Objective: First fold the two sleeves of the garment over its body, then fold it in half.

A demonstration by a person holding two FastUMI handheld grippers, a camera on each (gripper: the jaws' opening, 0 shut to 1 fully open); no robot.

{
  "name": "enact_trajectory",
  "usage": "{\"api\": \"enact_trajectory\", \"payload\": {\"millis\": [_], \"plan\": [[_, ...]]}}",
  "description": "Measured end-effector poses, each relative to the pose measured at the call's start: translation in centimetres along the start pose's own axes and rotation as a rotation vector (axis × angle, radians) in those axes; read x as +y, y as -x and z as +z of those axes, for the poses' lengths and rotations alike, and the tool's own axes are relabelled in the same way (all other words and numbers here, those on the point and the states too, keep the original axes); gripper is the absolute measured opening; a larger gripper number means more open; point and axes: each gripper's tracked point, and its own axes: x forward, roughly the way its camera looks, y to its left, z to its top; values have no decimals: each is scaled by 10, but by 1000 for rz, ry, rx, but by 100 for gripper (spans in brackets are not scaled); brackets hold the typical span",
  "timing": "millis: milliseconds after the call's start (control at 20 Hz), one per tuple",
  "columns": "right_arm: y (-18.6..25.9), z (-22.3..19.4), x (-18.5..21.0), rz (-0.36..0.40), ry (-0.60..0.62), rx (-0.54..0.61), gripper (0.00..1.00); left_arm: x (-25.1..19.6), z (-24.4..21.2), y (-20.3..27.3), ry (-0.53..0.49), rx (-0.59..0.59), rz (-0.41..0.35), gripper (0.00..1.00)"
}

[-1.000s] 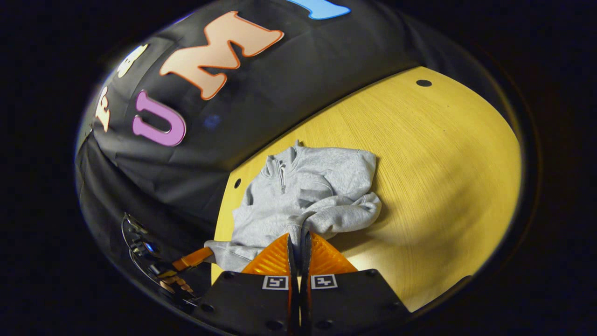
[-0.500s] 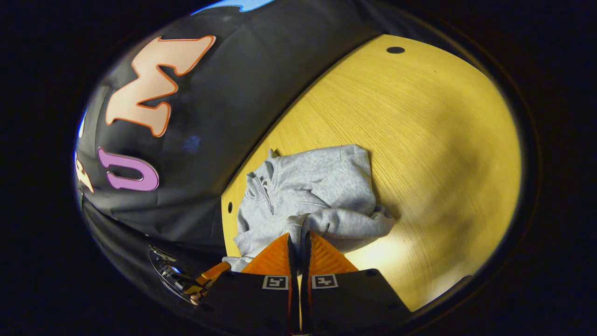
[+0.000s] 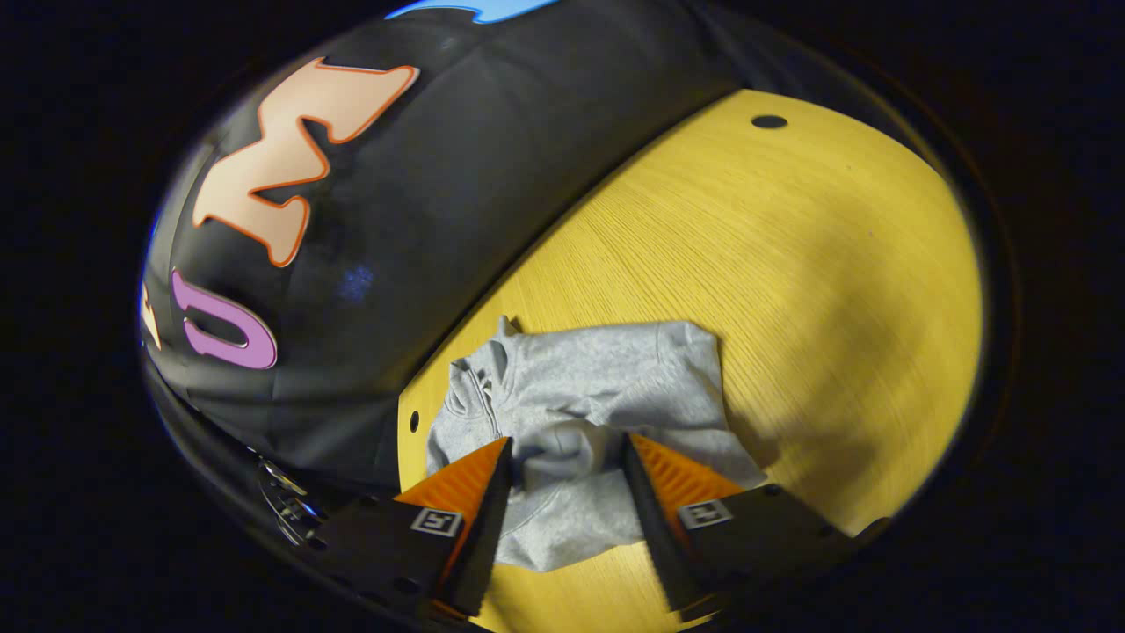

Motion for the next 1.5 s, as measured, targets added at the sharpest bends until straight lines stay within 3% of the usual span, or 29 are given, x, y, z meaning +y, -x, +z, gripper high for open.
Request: {"api": "enact_trajectory", "payload": {"millis": [50,100,250,300,500,700,900,1100,1450,1500], "plan": [[-1,5,3,-15,44,-33,95,-2,7,1,-27,-24,6,75],[3,12,5,-26,83,-66,97,-4,16,4,-69,-54,18,86],[30,37,17,-21,189,-186,93,-14,43,24,-202,-161,71,99],[44,46,22,-14,231,-237,98,-23,52,36,-237,-206,78,95],[104,72,33,8,393,-421,98,-57,74,93,-359,-400,112,96],[165,74,45,49,612,-567,98,-81,60,148,-418,-548,156,95],[209,58,56,88,732,-658,98,-93,42,187,-464,-624,187,95],[240,36,63,103,712,-698,98,-103,26,214,-533,-645,174,95],[311,20,77,73,671,-825,98,-116,26,270,-569,-723,76,99],[320,19,80,75,659,-847,95,-118,25,276,-574,-728,64,96]]}}
